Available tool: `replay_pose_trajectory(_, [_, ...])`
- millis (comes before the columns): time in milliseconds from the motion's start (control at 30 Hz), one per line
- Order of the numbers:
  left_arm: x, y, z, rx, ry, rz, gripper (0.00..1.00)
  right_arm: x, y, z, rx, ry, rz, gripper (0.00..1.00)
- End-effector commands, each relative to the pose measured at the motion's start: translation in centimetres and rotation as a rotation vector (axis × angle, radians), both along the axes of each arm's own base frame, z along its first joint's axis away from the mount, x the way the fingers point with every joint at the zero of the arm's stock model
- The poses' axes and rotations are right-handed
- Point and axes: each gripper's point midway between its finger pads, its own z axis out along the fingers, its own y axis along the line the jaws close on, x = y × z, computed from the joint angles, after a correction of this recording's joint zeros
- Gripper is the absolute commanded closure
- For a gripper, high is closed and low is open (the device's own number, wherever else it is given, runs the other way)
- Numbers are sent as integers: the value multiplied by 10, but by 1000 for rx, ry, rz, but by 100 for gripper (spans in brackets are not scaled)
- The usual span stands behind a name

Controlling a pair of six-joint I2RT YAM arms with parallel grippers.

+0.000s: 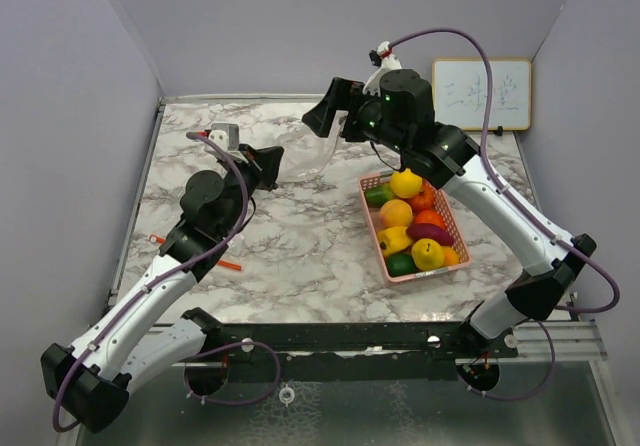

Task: Place the food in the zip-top bag and seal the zipper
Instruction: Open the zipper of the food storage bag.

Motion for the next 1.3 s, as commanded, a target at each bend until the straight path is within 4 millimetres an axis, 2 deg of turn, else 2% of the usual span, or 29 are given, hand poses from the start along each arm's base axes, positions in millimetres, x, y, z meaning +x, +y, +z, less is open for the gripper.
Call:
replay_pose_trajectory(0, [2, 12, -26, 5, 123, 78, 100, -17, -1, 26, -21, -121, 110, 1])
replay_pose_trajectory(200, [6, 15, -29, -47, 167, 115, 100, -29, 1, 1, -26, -38, 146, 1])
replay_pose_trajectory(400, [11, 27, -31, -102, 213, 200, 100, -39, -8, -19, -85, -4, 156, 1])
replay_pose_trajectory(533, [9, 23, -26, -148, 221, 178, 100, -36, -12, -42, -113, 23, 126, 1])
replay_pose_trajectory(700, [4, 18, -23, -206, 239, 150, 100, -21, -7, -64, -133, 14, 95, 1])
replay_pose_trajectory(967, [-4, 19, -20, -235, 248, 131, 100, -6, 17, -57, -104, -59, 145, 3])
replay_pose_trajectory(1267, [-13, 14, -12, -269, 236, 79, 100, 20, 52, -67, -94, -89, 196, 6])
